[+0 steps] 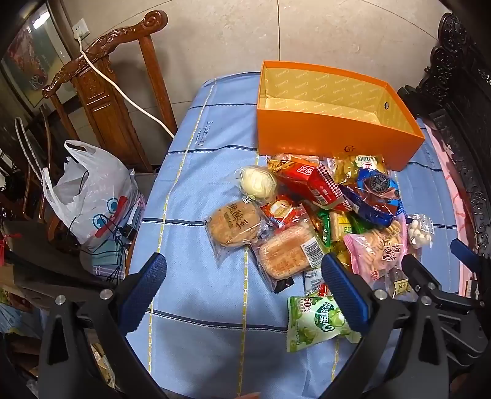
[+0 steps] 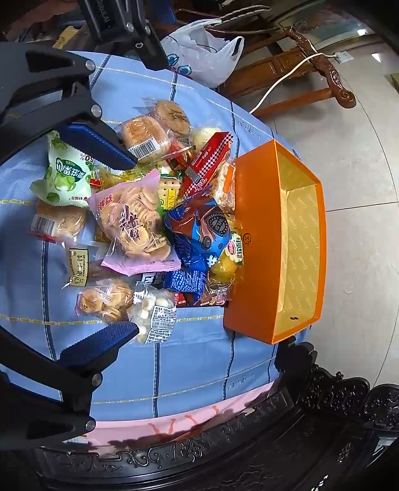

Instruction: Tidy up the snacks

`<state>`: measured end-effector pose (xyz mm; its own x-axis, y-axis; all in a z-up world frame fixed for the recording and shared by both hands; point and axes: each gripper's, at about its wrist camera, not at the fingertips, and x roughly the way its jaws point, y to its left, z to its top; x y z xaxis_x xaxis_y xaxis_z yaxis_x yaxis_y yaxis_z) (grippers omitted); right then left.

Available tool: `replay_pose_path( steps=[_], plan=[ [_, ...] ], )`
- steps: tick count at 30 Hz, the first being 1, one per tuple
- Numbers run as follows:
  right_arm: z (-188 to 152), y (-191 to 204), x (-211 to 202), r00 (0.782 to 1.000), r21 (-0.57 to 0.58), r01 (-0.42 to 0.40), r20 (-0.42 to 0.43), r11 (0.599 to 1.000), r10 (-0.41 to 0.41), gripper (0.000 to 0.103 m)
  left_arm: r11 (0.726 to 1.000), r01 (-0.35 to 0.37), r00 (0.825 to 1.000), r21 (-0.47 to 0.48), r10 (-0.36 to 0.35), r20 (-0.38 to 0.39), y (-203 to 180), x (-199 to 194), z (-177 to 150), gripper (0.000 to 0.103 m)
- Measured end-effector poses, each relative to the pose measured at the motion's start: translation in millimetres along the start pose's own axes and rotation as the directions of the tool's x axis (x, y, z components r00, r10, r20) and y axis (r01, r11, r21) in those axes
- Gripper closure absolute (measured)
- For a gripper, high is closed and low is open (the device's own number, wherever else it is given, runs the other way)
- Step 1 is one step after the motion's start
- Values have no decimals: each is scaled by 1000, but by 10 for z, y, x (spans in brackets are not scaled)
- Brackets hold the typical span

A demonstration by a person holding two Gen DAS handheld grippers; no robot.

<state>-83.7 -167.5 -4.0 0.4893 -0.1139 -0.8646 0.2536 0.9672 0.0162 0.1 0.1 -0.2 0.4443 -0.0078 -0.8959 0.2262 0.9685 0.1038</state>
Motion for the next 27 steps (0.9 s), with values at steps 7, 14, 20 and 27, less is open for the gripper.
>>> replay_pose_path(
  steps=[7,14,20,27],
  plan=[
    [-4,-2,3,1000,3,1,6,1000,-1,4,1000,3,1000,1,-3,0,9,6,-2,4],
    [-9,-1,11,1000,1,-2,1,1000,2,4,1000,10,1000,4,-10,-15,34,26,-65,4],
    [-10,-4,6,1000,0,-2,0,1000,2,4,1000,13,999,9,-13,-29,-15,43,-17,4],
    [-7,-6,7,1000,-2,-2,0,1000,2,4,1000,26,999,8,-26,-32,-32,43,3,4]
  ],
)
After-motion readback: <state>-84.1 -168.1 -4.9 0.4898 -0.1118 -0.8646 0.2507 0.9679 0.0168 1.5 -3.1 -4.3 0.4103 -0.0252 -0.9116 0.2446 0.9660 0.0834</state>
